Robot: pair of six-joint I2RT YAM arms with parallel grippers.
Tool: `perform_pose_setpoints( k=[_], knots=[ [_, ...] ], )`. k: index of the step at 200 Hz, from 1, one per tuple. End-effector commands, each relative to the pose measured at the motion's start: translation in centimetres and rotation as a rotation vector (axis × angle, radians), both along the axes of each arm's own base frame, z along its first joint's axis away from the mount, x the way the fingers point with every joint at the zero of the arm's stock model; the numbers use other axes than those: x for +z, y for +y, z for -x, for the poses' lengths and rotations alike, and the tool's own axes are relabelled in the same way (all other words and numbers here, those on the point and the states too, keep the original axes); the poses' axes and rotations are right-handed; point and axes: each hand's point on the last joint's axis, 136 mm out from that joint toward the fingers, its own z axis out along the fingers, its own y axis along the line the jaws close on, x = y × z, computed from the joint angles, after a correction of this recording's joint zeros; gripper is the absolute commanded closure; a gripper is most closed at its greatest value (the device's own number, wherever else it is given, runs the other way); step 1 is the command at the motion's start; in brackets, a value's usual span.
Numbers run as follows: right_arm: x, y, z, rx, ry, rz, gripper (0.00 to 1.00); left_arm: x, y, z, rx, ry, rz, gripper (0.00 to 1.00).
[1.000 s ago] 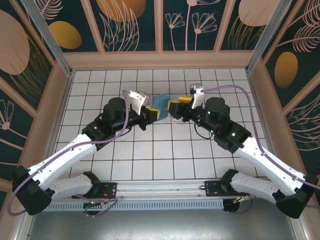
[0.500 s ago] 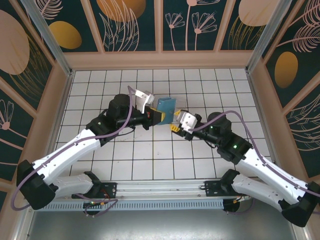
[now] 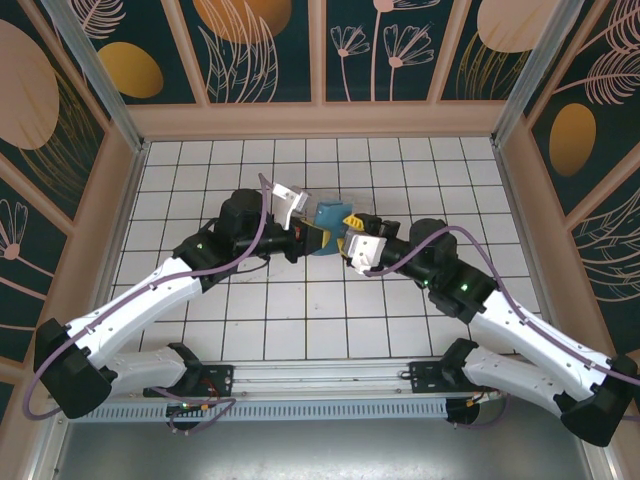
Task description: Take the credit cards out of the card holder
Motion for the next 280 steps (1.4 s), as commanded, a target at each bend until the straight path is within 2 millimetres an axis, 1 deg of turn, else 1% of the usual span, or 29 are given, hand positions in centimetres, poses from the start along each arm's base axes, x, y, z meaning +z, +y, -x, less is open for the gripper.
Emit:
perform_pose_setpoints(
  k=[1,28,60,85,117,130,164,215,240,271,280],
  knots=[
    [2.1,0.0,-0.4,-0.017,-0.073,0.008,0.6,1.3,-0.3,0.5,-0.043,-0.035,0.019,1.0],
    [1.6,0.0,-0.4,-0.011,-0.059,0.029,0.62,2.0,-0.4,0.7,-0.057,-0.042,0.034,1.0],
    [0.1,0.0,-0.3,-0.005,-0.028,0.079,0.62,2.2,-0.5,0.8,-0.064,-0.045,0.039,1.0],
    [-0.6,-0.2,-0.2,-0.007,-0.012,0.093,0.62,2.8,-0.6,0.8,-0.066,-0.055,0.048,1.0],
    [-1.4,-0.2,-0.3,-0.013,0.003,0.121,0.62,2.7,-0.7,0.8,-0.078,-0.059,0.044,1.0],
    [-1.5,-0.3,-0.4,-0.015,0.002,0.129,0.62,2.6,-0.7,0.8,-0.081,-0.06,0.041,1.0],
    [-0.7,0.1,-0.6,-0.012,-0.014,0.098,0.63,2.4,-1.0,1.2,-0.109,-0.045,0.046,1.0],
    [-0.1,0.3,-0.9,-0.023,-0.027,0.072,0.7,1.9,-1.1,1.3,-0.114,-0.035,0.037,1.0],
    [0.1,0.2,-0.9,-0.027,-0.026,0.061,0.76,1.8,-1.0,1.0,-0.101,-0.036,0.03,1.0],
    [-0.1,0.0,-0.7,-0.028,-0.02,0.067,0.83,2.0,-0.7,0.8,-0.078,-0.045,0.026,1.0],
    [-0.2,0.0,-0.6,-0.025,-0.019,0.071,0.87,2.1,-0.7,0.7,-0.074,-0.049,0.026,1.0]
  ],
)
